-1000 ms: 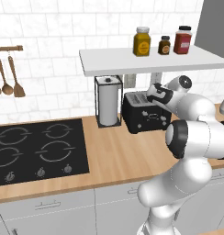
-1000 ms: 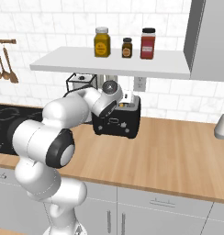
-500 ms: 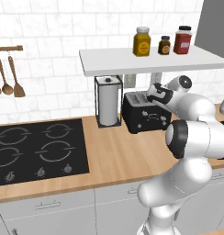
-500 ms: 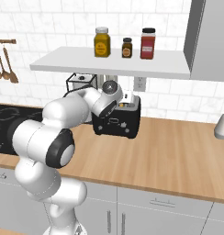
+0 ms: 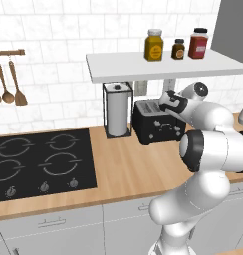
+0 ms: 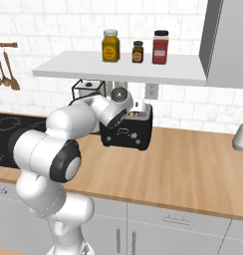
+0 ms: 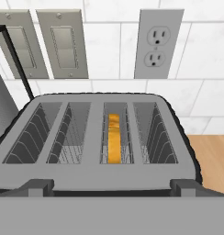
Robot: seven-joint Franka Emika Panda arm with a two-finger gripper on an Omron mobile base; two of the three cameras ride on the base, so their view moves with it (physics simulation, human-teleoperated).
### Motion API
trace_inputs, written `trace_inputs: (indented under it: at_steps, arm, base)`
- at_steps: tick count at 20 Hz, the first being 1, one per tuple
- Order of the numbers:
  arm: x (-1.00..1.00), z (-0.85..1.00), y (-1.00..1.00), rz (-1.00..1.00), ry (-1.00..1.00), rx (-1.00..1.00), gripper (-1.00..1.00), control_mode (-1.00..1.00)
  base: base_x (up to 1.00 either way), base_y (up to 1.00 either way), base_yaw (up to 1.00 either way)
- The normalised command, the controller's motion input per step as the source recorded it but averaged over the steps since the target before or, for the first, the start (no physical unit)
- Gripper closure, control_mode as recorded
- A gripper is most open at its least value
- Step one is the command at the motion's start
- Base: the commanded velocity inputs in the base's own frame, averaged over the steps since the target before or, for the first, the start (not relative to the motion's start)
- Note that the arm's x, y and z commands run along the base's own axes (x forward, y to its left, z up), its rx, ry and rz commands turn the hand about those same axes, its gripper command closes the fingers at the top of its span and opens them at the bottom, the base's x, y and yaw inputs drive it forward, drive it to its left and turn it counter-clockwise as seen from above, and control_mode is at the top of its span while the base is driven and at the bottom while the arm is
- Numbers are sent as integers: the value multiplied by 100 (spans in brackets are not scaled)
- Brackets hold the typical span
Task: Start the toaster. Once the lever pops up, take the bread to the plate on the dining counter.
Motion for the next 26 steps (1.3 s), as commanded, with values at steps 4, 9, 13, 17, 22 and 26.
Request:
trace_inputs:
  at_steps: [4, 9, 13, 17, 22, 26]
  arm:
    - [0, 0, 0, 0, 0, 0, -100, -100]
    - [0, 0, 0, 0, 0, 0, -100, -100]
    - [0, 0, 0, 0, 0, 0, -100, -100]
    - [0, 0, 0, 0, 0, 0, -100, -100]
    - [0, 0, 0, 0, 0, 0, -100, -100]
    - [0, 0, 0, 0, 0, 0, -100, -100]
  base:
    - [0, 0, 0]
    - [0, 0, 0]
    - [0, 0, 0]
    - [0, 0, 0]
    - [0, 0, 0]
    - [0, 0, 0]
